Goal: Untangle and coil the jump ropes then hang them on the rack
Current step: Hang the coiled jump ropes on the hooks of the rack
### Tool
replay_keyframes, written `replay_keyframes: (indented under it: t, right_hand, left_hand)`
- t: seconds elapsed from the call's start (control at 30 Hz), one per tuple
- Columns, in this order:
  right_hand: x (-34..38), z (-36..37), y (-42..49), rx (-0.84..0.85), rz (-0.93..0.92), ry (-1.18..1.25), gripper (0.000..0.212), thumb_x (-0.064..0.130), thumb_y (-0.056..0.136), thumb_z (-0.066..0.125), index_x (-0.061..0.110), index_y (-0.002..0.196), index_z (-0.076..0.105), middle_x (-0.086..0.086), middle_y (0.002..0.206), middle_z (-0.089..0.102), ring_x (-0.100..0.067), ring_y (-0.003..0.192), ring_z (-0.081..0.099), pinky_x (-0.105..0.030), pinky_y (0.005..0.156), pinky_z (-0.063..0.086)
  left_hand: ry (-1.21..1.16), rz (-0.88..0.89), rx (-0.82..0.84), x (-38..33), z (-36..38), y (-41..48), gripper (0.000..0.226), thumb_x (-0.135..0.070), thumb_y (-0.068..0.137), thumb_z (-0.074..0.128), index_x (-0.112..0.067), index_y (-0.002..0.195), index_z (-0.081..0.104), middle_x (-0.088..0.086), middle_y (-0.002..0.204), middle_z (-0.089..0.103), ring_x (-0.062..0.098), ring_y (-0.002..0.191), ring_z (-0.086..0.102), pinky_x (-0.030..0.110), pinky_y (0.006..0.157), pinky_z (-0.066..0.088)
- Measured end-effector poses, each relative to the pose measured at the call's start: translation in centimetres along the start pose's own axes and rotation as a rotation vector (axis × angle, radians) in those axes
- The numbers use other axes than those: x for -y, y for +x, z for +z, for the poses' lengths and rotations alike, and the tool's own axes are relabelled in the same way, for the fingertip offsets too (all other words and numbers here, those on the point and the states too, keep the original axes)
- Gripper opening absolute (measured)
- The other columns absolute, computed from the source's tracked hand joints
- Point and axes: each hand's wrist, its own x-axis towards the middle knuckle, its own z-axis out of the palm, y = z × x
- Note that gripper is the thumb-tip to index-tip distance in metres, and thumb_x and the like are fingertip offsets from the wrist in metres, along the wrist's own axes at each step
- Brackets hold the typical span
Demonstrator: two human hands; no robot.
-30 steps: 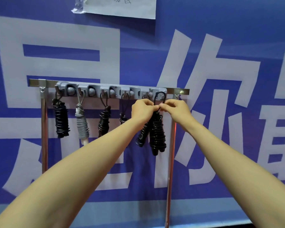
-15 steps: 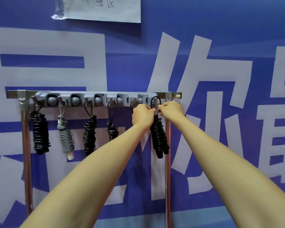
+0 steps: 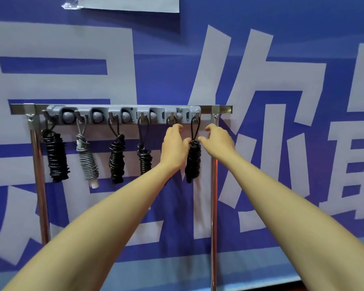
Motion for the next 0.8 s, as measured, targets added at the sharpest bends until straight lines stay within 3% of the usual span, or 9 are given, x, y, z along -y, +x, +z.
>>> replay_keyframes:
  t: [0.13,0.3,0.5,0.8]
  right_hand:
    - [0.2,-0.6,-3.5,0.003,-0.138,-0.146,0.055,0.033,0.094,0.056,0.016,0.142,0.034,-0.010,0.139,0.045,-0.030,0.127,0.042,-0.044,0.099,0.039]
    - [1.8,-1.5,-7.4,0.064,-0.197,-0.188,0.060,0.029,0.093,0.057,0.016,0.145,0.028,-0.011,0.139,0.044,-0.031,0.127,0.041,-0.045,0.101,0.038]
    - [5.2,-0.6,-14.0,0.191,-0.269,-0.215,0.051,0.024,0.092,0.057,0.014,0.138,0.038,-0.010,0.136,0.043,-0.031,0.126,0.041,-0.043,0.099,0.038]
    - [10.2,9.9,-27.0,0.437,-0.360,-0.247,0.062,0.017,0.091,0.054,0.015,0.147,0.026,-0.010,0.137,0.042,-0.033,0.122,0.043,-0.044,0.097,0.040]
  left_hand:
    - [0.051,0.081,-0.016,0.9,-1.8,-2.6,0.040,-0.013,0.091,0.059,-0.008,0.129,0.049,0.008,0.131,0.047,0.023,0.122,0.045,0.025,0.094,0.034]
    - [0.251,0.081,0.056,1.1,-4.6,-5.9,0.049,-0.019,0.089,0.062,-0.010,0.134,0.045,0.008,0.135,0.043,0.028,0.126,0.040,0.039,0.098,0.039]
    - [0.403,-0.042,0.158,3.5,-10.8,-12.4,0.042,-0.014,0.085,0.058,-0.009,0.126,0.050,0.009,0.131,0.042,0.031,0.121,0.042,0.044,0.093,0.042]
    - [0.474,-0.389,0.289,14.3,-20.0,-25.4,0.055,-0.016,0.085,0.062,-0.010,0.137,0.043,0.014,0.140,0.034,0.033,0.127,0.037,0.044,0.097,0.040]
